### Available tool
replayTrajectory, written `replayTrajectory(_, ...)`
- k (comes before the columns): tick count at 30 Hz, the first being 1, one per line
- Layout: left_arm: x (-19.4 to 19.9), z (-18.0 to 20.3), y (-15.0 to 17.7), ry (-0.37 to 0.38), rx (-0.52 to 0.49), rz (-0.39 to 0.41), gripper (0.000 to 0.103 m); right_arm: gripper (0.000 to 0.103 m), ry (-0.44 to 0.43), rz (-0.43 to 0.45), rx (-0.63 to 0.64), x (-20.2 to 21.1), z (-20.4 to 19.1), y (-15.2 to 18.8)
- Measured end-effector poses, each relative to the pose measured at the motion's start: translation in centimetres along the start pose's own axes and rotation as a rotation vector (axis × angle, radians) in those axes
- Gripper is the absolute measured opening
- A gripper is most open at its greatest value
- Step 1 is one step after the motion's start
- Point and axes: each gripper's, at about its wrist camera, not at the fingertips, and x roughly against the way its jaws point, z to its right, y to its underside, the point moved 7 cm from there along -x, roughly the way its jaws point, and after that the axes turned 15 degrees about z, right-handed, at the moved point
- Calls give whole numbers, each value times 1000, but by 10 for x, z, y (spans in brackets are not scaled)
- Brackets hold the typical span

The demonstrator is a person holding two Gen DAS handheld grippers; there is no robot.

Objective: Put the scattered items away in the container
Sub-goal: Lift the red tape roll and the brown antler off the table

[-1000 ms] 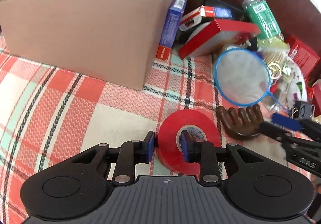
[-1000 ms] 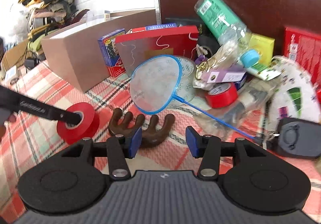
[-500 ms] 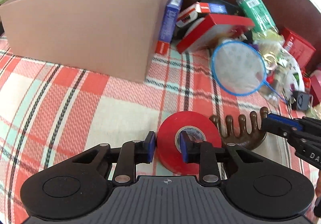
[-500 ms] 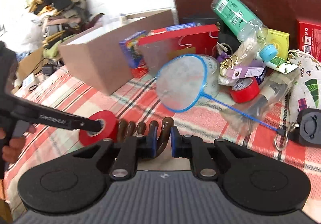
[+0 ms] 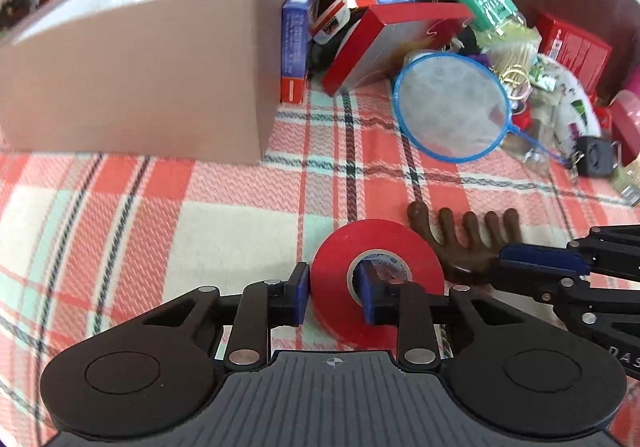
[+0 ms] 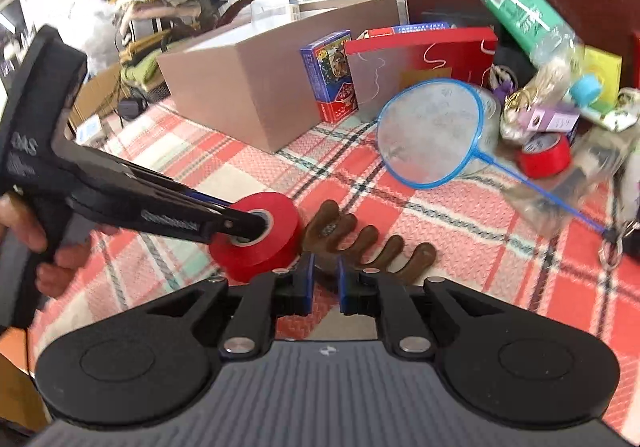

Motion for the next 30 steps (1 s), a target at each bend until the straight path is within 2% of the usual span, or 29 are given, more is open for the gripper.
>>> replayTrajectory(2,0,0,1,1,-1,3,25,36,25,-7,47,3,1,1)
replayTrajectory(3,0,2,1,-2,-9,8,27,40,38,-12,70,5,2,2)
replayTrajectory(4,-1,3,1,-3,-17,11,44,49,47,-17,83,6,4,4)
replayTrajectory(5,-2,4,1,-3,-24,13,44,53,54,-23,88,7,6,6)
replayTrajectory(6,-2,6,2,-3,-32,16,44,53,60,-28,92,8,9,8)
replayTrajectory(7,-2,6,2,-5,-37,18,38,53,70,-32,87,8,13,10)
replayTrajectory(8,-2,6,2,-9,-40,19,27,53,85,-28,64,7,19,10)
replayTrajectory(12,-1,1,3,11,-21,17,26,53,69,-6,-111,4,38,10)
replayTrajectory(18,-2,2,3,12,-27,18,26,58,4,36,-279,-13,52,7)
replayTrajectory(19,-2,2,3,12,-25,18,26,57,5,43,-285,-16,52,6)
replayTrajectory(23,-2,1,3,16,-18,18,26,34,32,68,-275,-12,55,-2)
replayTrajectory(25,-1,1,3,13,-20,19,26,24,3,82,-304,-4,56,-4)
replayTrajectory(30,-1,4,2,2,-34,23,27,22,-73,79,-356,1,52,-4)
